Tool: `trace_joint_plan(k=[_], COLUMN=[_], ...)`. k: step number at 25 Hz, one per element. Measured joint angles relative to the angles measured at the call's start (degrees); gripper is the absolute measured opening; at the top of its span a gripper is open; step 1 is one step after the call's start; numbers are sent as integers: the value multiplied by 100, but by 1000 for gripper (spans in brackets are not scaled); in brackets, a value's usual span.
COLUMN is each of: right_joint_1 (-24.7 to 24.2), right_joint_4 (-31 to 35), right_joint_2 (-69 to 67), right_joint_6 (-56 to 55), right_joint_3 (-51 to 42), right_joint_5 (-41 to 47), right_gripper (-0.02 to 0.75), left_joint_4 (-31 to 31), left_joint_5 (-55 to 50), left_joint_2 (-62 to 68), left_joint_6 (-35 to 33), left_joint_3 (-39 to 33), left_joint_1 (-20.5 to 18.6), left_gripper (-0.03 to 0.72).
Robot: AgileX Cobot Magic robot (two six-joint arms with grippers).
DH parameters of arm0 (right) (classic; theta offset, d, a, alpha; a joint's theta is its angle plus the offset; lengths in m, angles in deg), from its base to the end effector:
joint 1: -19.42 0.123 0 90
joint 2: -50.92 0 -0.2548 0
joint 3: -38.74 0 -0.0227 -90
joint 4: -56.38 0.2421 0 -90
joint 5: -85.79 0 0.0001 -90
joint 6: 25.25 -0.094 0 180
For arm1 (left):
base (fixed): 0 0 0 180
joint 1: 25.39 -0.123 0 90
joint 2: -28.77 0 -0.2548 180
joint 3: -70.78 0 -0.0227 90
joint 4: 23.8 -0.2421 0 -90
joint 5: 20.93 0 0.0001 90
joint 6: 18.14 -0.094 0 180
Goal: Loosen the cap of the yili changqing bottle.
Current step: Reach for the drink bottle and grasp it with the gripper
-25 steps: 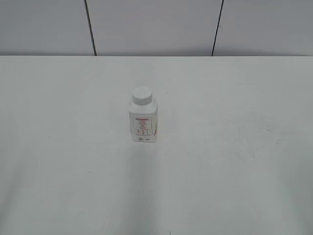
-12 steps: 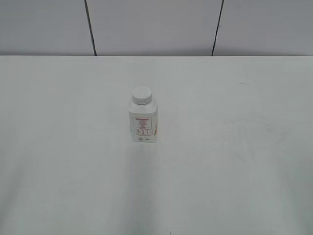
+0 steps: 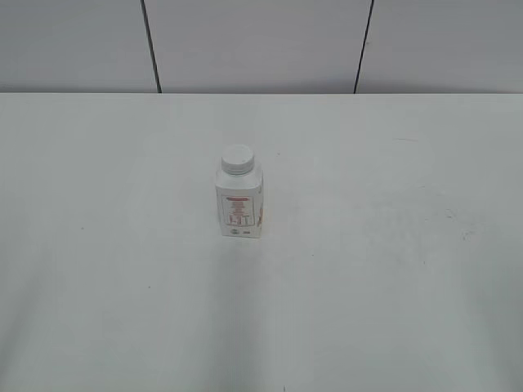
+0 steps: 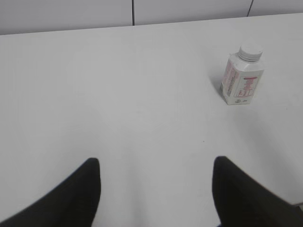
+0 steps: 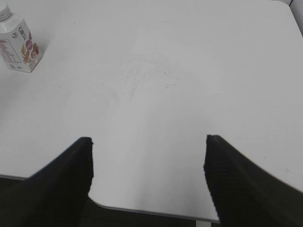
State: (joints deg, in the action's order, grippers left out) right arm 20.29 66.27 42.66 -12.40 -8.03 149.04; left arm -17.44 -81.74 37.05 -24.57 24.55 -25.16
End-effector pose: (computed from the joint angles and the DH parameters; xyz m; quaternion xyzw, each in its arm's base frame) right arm 0.0150 0.0147 0.2734 -0.1083 0.8484 0.0322 0.5172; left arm 0.0164 -0.0092 0.2789 0.0520 0.8420 -0.0264 0.5363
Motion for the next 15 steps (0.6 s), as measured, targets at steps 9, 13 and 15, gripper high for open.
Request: trace_joint_plan(k=[9,13,15], right_joint_1=[0,0,0], right_joint_4=[0,0,0], right_joint_2=[0,0,0], right_joint_6=[0,0,0], right_joint_3=[0,0,0], right_joint_5=[0,0,0], right_gripper=[575,575,575], left_joint_4=[-6,-43,-70], left_joint_5=[0,0,0], left_joint_2=[0,0,0], left_joint_6=[0,0,0], left_joint_3=[0,0,0], left_joint_1=[0,0,0], left_gripper=[460,460,460])
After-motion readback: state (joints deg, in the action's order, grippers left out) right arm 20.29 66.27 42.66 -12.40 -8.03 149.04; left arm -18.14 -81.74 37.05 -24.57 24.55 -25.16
